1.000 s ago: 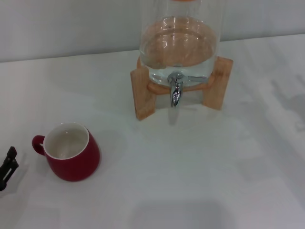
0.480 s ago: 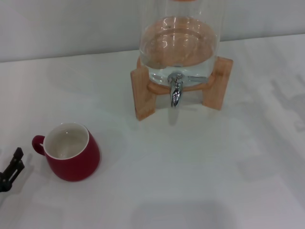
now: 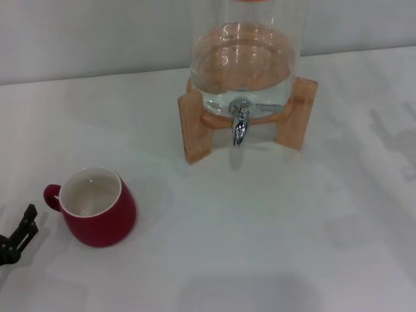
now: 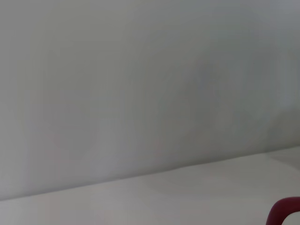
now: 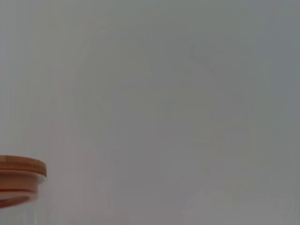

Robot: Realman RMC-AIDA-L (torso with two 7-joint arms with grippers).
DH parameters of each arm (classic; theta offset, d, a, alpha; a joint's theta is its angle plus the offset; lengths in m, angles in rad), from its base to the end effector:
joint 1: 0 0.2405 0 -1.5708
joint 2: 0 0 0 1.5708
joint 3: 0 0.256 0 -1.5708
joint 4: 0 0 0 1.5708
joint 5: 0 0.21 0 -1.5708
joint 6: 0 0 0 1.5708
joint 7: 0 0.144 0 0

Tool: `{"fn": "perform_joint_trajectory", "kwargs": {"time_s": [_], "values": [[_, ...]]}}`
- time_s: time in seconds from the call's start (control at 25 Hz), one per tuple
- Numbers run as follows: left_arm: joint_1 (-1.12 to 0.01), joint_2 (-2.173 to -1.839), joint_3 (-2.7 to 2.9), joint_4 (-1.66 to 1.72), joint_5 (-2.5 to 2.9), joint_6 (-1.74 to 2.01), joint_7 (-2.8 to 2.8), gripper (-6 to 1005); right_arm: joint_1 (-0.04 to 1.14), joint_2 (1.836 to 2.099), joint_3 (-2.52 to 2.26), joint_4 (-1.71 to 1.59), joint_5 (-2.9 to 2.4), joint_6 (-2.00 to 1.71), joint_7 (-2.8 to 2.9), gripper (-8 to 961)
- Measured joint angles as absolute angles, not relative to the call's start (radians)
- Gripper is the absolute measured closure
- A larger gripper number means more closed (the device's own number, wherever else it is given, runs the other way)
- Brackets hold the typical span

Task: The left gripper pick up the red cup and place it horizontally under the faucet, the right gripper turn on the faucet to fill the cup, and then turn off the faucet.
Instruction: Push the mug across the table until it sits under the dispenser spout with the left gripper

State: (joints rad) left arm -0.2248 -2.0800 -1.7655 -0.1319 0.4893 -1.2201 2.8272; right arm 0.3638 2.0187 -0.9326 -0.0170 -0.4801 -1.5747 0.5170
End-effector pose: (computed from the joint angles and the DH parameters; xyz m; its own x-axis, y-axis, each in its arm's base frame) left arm -0.3718 0.2511 -0.0307 0.7809 0.1122 0.6145 0.6093 -0.3536 -0.7097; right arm 0.3486 0.2879 0.0622 0.5085 0.2932 -0.8096 -0.8057 -0.1695 -0.5675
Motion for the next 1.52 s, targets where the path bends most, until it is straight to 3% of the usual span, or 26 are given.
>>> {"fn": "perform_joint_trajectory", "kwargs": {"time_s": [1.52], "values": [[-0.223, -2.081, -1.771, -0.196, 0.489, -1.166, 2.827, 166, 0.359, 2.018, -0.933, -0.018, -0.476, -1.58, 0.517, 125]]}}
